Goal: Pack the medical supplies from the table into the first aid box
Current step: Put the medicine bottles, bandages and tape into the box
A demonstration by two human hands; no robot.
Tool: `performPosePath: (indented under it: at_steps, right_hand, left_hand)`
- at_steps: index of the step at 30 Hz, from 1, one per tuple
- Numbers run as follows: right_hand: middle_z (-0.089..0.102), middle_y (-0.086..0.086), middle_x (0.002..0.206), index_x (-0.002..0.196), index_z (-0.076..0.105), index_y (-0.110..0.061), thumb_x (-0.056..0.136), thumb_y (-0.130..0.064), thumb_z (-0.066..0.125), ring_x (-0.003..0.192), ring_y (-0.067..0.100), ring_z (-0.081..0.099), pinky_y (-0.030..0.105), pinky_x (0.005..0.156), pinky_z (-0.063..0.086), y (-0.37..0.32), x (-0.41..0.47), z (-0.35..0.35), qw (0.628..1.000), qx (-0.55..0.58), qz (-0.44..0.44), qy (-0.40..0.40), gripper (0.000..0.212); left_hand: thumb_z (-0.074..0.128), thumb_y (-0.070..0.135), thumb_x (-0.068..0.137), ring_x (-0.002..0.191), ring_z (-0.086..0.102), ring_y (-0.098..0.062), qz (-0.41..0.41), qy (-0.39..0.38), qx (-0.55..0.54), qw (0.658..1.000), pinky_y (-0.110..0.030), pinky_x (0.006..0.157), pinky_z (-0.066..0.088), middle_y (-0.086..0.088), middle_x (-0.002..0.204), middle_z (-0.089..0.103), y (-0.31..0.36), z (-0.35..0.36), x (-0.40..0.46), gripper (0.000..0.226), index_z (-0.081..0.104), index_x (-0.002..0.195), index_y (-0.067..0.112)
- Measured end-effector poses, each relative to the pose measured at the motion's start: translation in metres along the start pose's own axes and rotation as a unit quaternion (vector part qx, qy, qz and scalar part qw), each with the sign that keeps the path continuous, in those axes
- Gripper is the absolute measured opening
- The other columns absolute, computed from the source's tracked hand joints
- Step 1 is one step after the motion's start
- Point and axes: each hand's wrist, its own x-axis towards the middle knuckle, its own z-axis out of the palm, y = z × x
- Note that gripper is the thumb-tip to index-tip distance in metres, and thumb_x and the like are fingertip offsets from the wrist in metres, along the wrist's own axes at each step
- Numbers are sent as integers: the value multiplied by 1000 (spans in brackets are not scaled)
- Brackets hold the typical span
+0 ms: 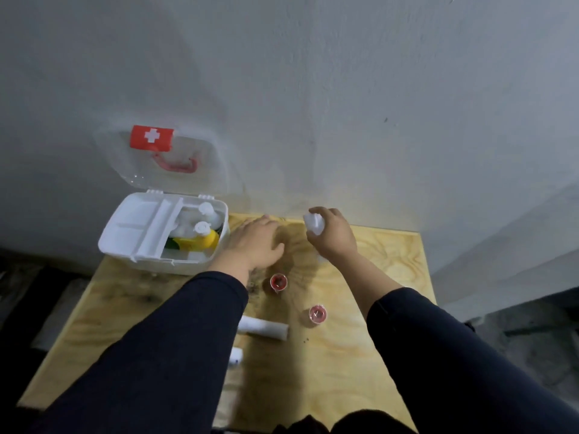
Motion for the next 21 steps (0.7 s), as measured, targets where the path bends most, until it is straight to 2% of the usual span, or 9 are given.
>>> performPosePath:
  at_steps: [3, 8, 12, 15, 19, 21]
  right_hand:
    - [53, 6, 128, 125, 53, -23, 81, -19, 62, 110, 26, 56, 26, 75, 40, -26, 0, -14, 999, 33, -38, 16, 45]
    - [51, 4, 132, 126, 52, -25, 82, -20, 63, 111, 24, 56, 26, 77, 41, -80, -5, -20, 994, 45, -91, 36, 46]
    - [50, 5, 133, 128, 52, -24, 82, -19, 63, 113, 24, 55, 26, 79, 41, -125, -13, -8, 989, 56, -128, 47, 47]
    - [50, 5, 133, 131, 51, -25, 82, -18, 63, 115, 23, 54, 25, 84, 41, -160, -21, 11, 986, 61, -143, 51, 51]
    - [53, 6, 129, 130, 53, -24, 81, -16, 64, 115, 21, 54, 20, 85, 38, -203, -34, 46, 981, 92, -155, 69, 51]
    - [53, 6, 128, 128, 54, -21, 81, -14, 65, 116, 20, 54, 19, 88, 38, -220, -40, 66, 977, 107, -168, 72, 49]
  left_hand:
    - [47, 38, 95, 147, 22, -19, 8, 49, -4, 999, -37, 120, 20, -2, 157, 31, -2, -19, -8, 56, 35, 146, 19]
    - [47, 33, 95, 147, 23, -20, -4, 102, 9, 995, -36, 119, 17, -3, 157, 30, -27, -54, -30, 57, 35, 148, 16]
    - [49, 36, 94, 143, 29, -24, -34, 128, -3, 991, -37, 117, 24, 0, 156, 33, -70, -71, -51, 57, 35, 147, 20]
    - [51, 39, 92, 141, 33, -27, -49, 128, -10, 990, -39, 115, 29, -2, 154, 35, -107, -76, -67, 60, 36, 147, 20]
    - [48, 51, 93, 145, 26, -26, -58, 87, 35, 994, -39, 117, 24, -6, 158, 26, -158, -71, -84, 69, 30, 149, 16]
    - [46, 59, 91, 144, 27, -26, -64, 71, 36, 995, -39, 115, 27, -4, 159, 24, -180, -63, -89, 75, 27, 150, 17]
